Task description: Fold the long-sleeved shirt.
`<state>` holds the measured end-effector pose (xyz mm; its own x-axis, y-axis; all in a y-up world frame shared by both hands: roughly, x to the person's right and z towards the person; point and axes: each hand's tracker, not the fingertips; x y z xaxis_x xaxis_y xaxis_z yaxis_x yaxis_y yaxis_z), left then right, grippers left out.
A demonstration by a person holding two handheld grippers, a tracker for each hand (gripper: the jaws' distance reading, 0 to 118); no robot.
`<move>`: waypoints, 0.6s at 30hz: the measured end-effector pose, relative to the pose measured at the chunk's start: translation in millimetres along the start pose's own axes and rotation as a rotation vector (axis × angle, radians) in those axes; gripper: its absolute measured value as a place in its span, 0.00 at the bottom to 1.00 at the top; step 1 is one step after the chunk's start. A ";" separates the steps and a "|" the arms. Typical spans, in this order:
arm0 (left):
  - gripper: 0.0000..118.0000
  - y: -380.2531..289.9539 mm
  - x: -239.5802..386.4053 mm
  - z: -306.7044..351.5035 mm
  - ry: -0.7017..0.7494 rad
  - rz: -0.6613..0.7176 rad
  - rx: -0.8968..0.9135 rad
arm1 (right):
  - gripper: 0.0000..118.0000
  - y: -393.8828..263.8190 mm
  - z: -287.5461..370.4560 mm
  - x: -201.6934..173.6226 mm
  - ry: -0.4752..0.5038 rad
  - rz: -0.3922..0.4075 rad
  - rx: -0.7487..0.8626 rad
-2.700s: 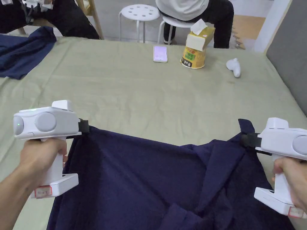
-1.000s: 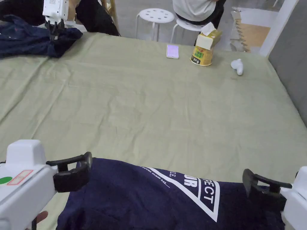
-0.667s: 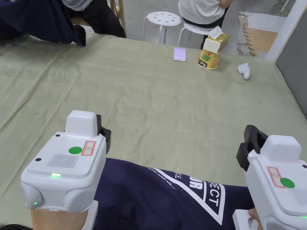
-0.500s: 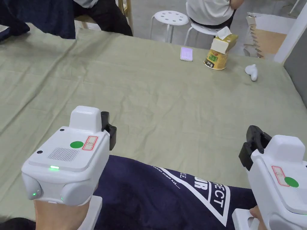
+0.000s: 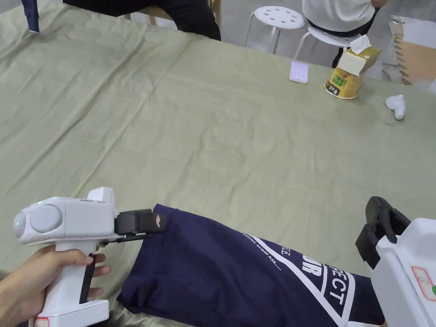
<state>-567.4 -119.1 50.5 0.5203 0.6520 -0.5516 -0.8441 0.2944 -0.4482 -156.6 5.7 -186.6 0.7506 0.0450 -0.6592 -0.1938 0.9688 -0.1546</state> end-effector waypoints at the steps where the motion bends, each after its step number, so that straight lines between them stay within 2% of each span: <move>1: 0.92 -0.4 -13.4 -7.8 -0.065 0.078 -0.055 | 0.00 -0.1 -0.3 -2.3 0.006 0.007 -0.003; 3: 0.95 -2.7 -28.0 -22.5 -0.135 0.179 -0.142 | 0.00 0.2 -0.6 -5.1 0.021 0.011 -0.008; 4: 0.95 -6.7 -28.6 -18.2 -0.206 0.172 -0.049 | 0.00 0.3 -0.2 -6.0 0.029 0.012 -0.007; 5: 0.95 -3.1 -28.3 -15.4 -0.275 0.141 -0.029 | 0.00 0.5 1.6 -10.1 0.017 0.040 0.007; 6: 0.95 0.0 -31.2 -22.0 -0.288 0.191 -0.074 | 0.00 1.5 3.3 -13.4 -0.011 0.087 0.022; 7: 0.95 1.9 -30.9 -25.8 -0.272 0.228 -0.093 | 0.00 2.4 3.6 -15.7 -0.011 0.100 0.019; 11: 0.95 -1.6 -19.1 -50.1 -0.380 0.169 -0.202 | 0.00 5.8 3.6 -21.5 0.016 0.085 0.028; 13: 0.95 -5.2 -15.4 -65.3 -0.438 0.235 -0.293 | 0.00 5.7 4.2 -22.5 0.028 0.088 0.032; 15: 0.95 -12.4 -11.9 -75.0 -0.506 0.238 -0.332 | 0.00 5.2 5.0 -21.6 0.033 0.089 0.033; 17: 0.94 -13.2 -4.1 -71.9 -0.490 0.162 -0.337 | 0.00 4.1 6.8 -18.3 0.035 0.083 0.030; 18: 0.87 -12.2 -5.5 -71.5 -0.479 0.147 -0.353 | 0.00 3.1 7.8 -16.4 0.031 0.081 0.027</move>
<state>-550.6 -176.2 8.8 0.2159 0.9340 -0.2847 -0.7663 -0.0186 -0.6423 -164.5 9.8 -170.6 0.7133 0.1167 -0.6911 -0.2359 0.9685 -0.0800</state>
